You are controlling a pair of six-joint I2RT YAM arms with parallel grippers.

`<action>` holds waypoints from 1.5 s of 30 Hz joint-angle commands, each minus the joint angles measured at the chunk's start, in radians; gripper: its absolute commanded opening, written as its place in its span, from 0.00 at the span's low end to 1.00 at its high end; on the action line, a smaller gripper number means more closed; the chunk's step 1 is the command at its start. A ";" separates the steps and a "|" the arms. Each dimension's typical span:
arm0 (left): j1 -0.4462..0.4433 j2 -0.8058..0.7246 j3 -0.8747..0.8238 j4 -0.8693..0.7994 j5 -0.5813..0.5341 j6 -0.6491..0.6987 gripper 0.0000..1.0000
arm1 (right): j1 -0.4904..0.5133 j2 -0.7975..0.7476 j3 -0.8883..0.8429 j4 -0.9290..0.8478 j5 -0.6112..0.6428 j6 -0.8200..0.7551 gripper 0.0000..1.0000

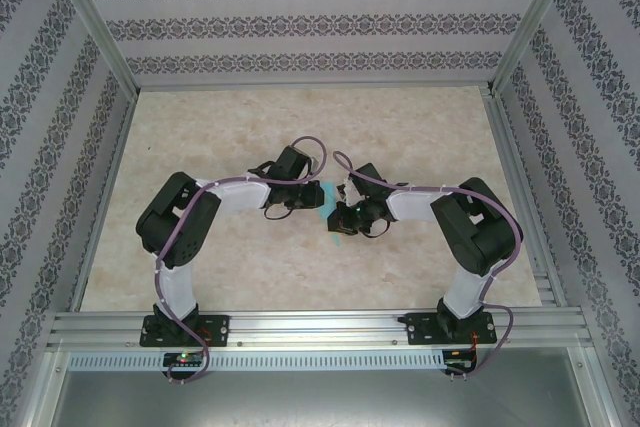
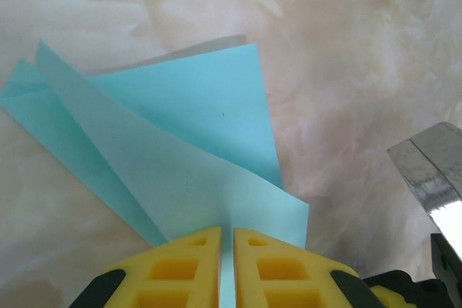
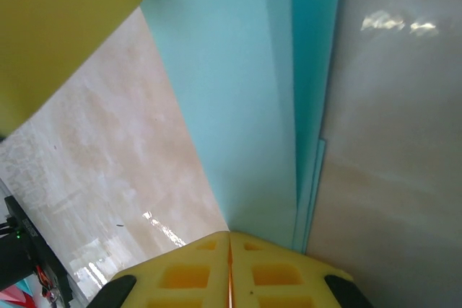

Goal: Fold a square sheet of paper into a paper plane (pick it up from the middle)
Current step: Fold the wing for the fifth time at the center of the table.

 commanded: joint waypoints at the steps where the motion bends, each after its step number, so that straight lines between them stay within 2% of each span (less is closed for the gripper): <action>1: 0.001 0.037 0.036 -0.037 -0.030 0.071 0.13 | -0.005 0.037 -0.046 -0.074 0.060 -0.034 0.09; 15: 0.016 0.094 0.053 -0.051 -0.091 0.106 0.12 | -0.002 0.029 -0.093 -0.112 0.062 -0.060 0.09; 28: 0.088 0.100 0.094 -0.106 -0.188 0.068 0.12 | -0.008 0.012 -0.156 -0.151 0.083 -0.089 0.09; 45: 0.191 0.136 0.048 -0.012 -0.124 0.028 0.11 | -0.017 0.009 -0.177 -0.134 0.078 -0.081 0.09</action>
